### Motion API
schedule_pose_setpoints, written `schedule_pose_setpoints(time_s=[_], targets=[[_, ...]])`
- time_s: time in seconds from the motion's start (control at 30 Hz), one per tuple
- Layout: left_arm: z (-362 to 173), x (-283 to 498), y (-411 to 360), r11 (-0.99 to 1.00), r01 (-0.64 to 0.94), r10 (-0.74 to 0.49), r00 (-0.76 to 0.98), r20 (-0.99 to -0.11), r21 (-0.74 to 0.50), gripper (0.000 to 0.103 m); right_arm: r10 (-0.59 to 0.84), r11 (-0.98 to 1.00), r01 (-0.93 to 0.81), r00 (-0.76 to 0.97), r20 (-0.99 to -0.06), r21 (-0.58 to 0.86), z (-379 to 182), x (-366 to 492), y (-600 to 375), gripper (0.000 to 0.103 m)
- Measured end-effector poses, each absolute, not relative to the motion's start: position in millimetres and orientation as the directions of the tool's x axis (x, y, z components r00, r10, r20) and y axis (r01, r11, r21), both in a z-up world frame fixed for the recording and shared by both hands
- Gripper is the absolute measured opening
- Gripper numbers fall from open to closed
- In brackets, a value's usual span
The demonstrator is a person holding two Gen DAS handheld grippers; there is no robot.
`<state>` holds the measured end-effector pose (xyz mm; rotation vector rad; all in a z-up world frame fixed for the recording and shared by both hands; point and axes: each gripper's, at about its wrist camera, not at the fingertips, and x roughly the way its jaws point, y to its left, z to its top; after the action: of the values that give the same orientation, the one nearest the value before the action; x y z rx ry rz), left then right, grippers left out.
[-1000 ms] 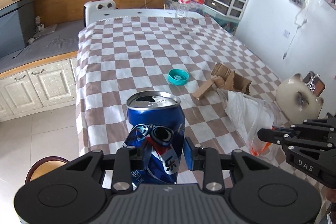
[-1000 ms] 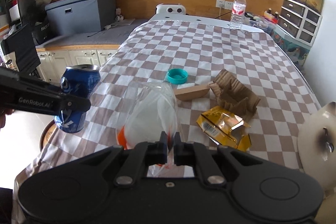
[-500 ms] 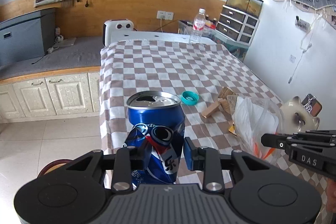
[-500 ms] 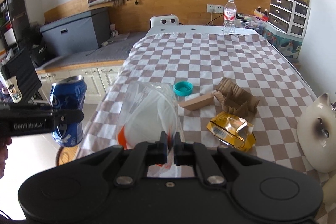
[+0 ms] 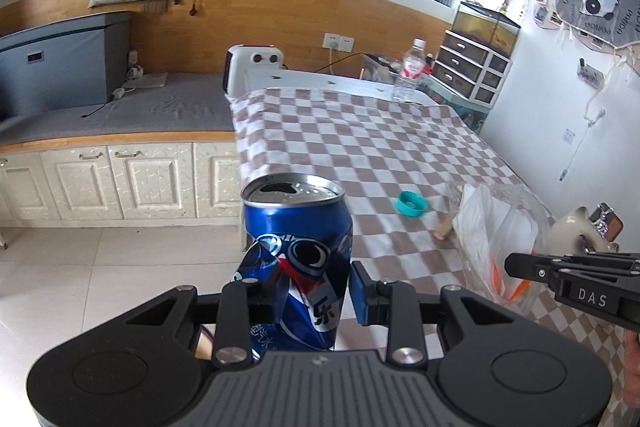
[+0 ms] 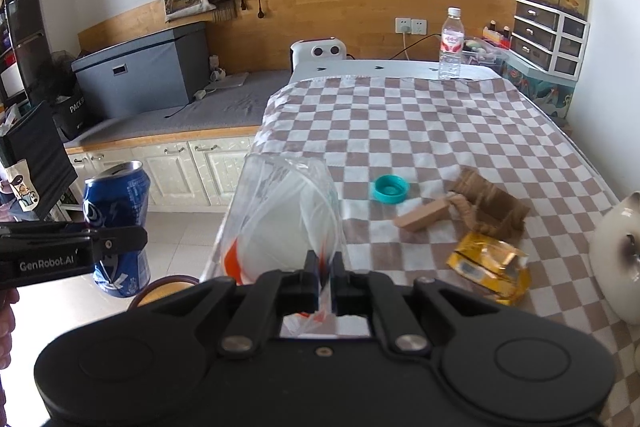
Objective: Collect trash
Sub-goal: 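Carry the Pepsi can and clear bag in both tools over the wastebasket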
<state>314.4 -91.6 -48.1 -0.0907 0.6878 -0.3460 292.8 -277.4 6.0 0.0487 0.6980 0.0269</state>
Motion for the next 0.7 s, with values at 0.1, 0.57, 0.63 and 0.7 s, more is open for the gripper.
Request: schedule_pose_setpoints(time_s=[0.1, 0.57, 0.63, 0.7], targets=[[-51, 324, -66, 0.942, 0.271, -0.336, 0.716, -0.611, -0.200, 0.033, 0.044, 0.998, -0.010, 0.757, -0.652, 0.055, 2, 303, -255, 0.005], [-89, 373, 59, 0.965, 0.133, -0.254, 0.698, -0.669, -0.227, 0.033, 0.107, 0.994, -0.080, 0.694, -0.712, 0.071, -32, 369, -144, 0.005], [-97, 382, 75, 0.967, 0.110, -0.241, 0.690, -0.682, -0.231, 0.033, 0.120, 0.993, -0.096, 0.676, -0.727, 0.074, -40, 381, -130, 0.005], [-108, 391, 88, 0.968, 0.086, -0.230, 0.676, -0.700, -0.236, 0.033, 0.133, 0.990, -0.115, 0.656, -0.743, 0.076, -49, 393, -116, 0.005]])
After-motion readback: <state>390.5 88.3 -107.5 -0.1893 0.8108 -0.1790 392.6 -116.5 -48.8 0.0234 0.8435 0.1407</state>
